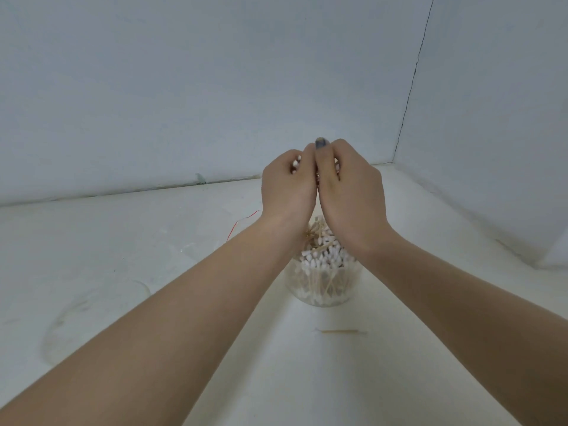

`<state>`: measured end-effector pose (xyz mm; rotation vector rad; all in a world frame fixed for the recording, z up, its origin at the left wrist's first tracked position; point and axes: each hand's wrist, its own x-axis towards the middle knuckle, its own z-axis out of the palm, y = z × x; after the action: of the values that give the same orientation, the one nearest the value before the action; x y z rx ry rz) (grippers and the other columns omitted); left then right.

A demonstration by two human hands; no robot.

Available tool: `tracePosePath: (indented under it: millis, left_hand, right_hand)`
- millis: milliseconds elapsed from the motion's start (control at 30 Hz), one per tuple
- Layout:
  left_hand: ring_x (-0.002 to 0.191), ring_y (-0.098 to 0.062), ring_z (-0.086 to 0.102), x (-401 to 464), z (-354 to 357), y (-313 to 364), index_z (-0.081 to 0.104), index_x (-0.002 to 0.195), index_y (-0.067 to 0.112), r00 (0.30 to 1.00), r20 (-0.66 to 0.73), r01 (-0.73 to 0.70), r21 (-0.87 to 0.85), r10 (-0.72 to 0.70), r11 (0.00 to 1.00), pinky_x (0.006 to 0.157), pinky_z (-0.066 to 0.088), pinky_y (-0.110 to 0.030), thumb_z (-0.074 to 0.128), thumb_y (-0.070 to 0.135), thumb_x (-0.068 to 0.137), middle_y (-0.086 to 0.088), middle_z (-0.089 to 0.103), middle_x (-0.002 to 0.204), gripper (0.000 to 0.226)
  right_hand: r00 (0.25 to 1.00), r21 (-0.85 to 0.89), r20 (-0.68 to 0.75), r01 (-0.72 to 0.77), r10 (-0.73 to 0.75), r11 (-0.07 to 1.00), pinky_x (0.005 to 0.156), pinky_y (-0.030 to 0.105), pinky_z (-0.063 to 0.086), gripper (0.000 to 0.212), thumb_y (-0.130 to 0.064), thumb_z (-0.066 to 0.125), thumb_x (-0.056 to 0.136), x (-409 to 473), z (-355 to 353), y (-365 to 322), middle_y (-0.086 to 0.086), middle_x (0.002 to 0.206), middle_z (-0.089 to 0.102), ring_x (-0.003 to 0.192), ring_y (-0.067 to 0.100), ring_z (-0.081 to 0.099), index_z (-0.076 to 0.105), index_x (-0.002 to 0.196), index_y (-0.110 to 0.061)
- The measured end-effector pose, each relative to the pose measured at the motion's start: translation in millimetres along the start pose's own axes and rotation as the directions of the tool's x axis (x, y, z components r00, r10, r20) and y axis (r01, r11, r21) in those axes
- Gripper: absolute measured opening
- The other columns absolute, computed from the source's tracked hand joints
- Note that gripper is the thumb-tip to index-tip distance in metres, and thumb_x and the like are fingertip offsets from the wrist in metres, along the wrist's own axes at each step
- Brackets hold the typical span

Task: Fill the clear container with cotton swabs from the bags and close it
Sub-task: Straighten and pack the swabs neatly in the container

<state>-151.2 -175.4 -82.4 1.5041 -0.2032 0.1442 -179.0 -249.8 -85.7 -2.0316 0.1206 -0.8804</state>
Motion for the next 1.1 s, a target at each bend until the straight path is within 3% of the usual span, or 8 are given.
tracePosePath:
  millis: [133, 200, 333, 500, 700, 867, 1033, 1100]
  left_hand:
    - [0.067, -0.022, 0.052, -0.2, 1.8, 5.9, 0.056, 0.071, 0.014, 0.994, 0.034, 0.107, -0.154, -0.103, 0.982, 0.066, 0.044, -0.034, 0.063, 0.034, 0.096, -0.007, 0.057, 0.076, 0.033]
    - [0.064, -0.021, 0.05, 1.1, 0.6, 7.6, 0.056, 0.07, 0.015, 0.994, 0.043, 0.111, -0.176, -0.105, 0.978, 0.062, 0.043, -0.031, 0.062, 0.029, 0.097, -0.004, 0.056, 0.073, 0.031]
    - [0.056, -0.018, 0.04, -0.2, -4.8, 4.6, 0.048, 0.063, 0.016, 0.992, 0.066, 0.117, -0.163, -0.107, 0.98, 0.056, 0.037, -0.029, 0.056, 0.019, 0.097, 0.002, 0.046, 0.061, 0.035]
    - [0.043, -0.011, 0.041, -1.7, -7.6, 7.8, 0.047, 0.063, 0.015, 0.986, 0.049, 0.167, -0.201, -0.16, 0.965, 0.041, 0.034, -0.019, 0.052, 0.01, 0.094, 0.005, 0.046, 0.053, 0.032]
    - [0.052, -0.017, 0.049, 1.0, -11.4, 9.3, 0.065, 0.085, 0.011, 0.974, 0.035, 0.223, -0.344, -0.224, 0.912, 0.046, 0.04, -0.02, 0.059, 0.033, 0.1, -0.005, 0.057, 0.07, 0.028]
    - [0.045, -0.017, 0.044, 8.4, -17.5, 10.4, 0.05, 0.073, 0.015, 0.947, -0.017, 0.265, -0.52, -0.32, 0.812, 0.055, 0.039, -0.031, 0.058, 0.036, 0.101, -0.002, 0.044, 0.062, 0.037]
    - [0.049, -0.017, 0.046, 10.9, -20.0, 5.3, 0.045, 0.066, 0.018, 0.925, 0.013, 0.312, -0.594, -0.379, 0.741, 0.055, 0.041, -0.03, 0.058, 0.04, 0.1, 0.0, 0.041, 0.06, 0.043]
    - [0.05, -0.017, 0.051, 11.1, -20.7, 5.4, 0.045, 0.068, 0.018, 0.918, 0.039, 0.329, -0.634, -0.396, 0.7, 0.055, 0.043, -0.027, 0.056, 0.038, 0.101, 0.001, 0.042, 0.062, 0.039]
  right_hand:
    - [0.998, 0.081, -0.058, -0.013, 0.017, 0.997, 0.049, 0.018, 0.032, 0.039, -0.032, 0.042, 0.104, 2.8, 4.5, -0.5, -0.007, 0.058, 0.041, 0.053, 0.009, 0.038, 0.037, 0.069, -0.015]
    - [0.994, 0.15, -0.047, -0.093, 0.101, 0.984, 0.051, 0.017, 0.034, 0.036, -0.031, 0.042, 0.104, 4.7, 6.1, -2.5, -0.007, 0.062, 0.045, 0.052, 0.008, 0.04, 0.04, 0.072, -0.014]
    - [0.96, 0.31, 0.046, -0.278, 0.278, 0.909, 0.057, 0.03, 0.039, 0.032, -0.037, 0.036, 0.104, 8.1, 4.4, -14.3, -0.003, 0.072, 0.054, 0.057, 0.016, 0.049, 0.05, 0.084, -0.016]
    - [0.965, 0.206, 0.118, -0.255, 0.234, 0.945, 0.069, 0.035, 0.049, 0.045, -0.042, 0.031, 0.105, 8.1, 11.0, -17.3, -0.001, 0.081, 0.065, 0.071, 0.018, 0.061, 0.059, 0.084, -0.015]
    - [0.938, 0.225, 0.183, -0.333, 0.296, 0.916, 0.091, 0.047, 0.055, 0.046, -0.043, 0.029, 0.103, 5.7, 20.6, -16.1, -0.001, 0.092, 0.073, 0.092, 0.018, 0.068, 0.07, 0.097, -0.022]
    - [0.948, 0.143, 0.195, -0.279, 0.25, 0.949, 0.077, 0.031, 0.045, 0.052, -0.045, 0.025, 0.106, -2.1, 18.8, -22.2, -0.002, 0.087, 0.068, 0.086, 0.014, 0.062, 0.064, 0.093, -0.013]
    - [0.985, 0.03, 0.147, -0.097, 0.092, 0.995, 0.09, 0.049, 0.047, 0.041, -0.036, 0.027, 0.105, -9.1, 20.2, -17.7, 0.003, 0.088, 0.065, 0.096, 0.033, 0.06, 0.059, 0.093, -0.013]
    - [0.981, 0.051, 0.153, -0.13, 0.121, 0.99, 0.088, 0.047, 0.047, 0.039, -0.04, 0.027, 0.105, -9.9, 19.1, -17.6, -0.002, 0.083, 0.063, 0.095, 0.03, 0.061, 0.057, 0.092, -0.018]
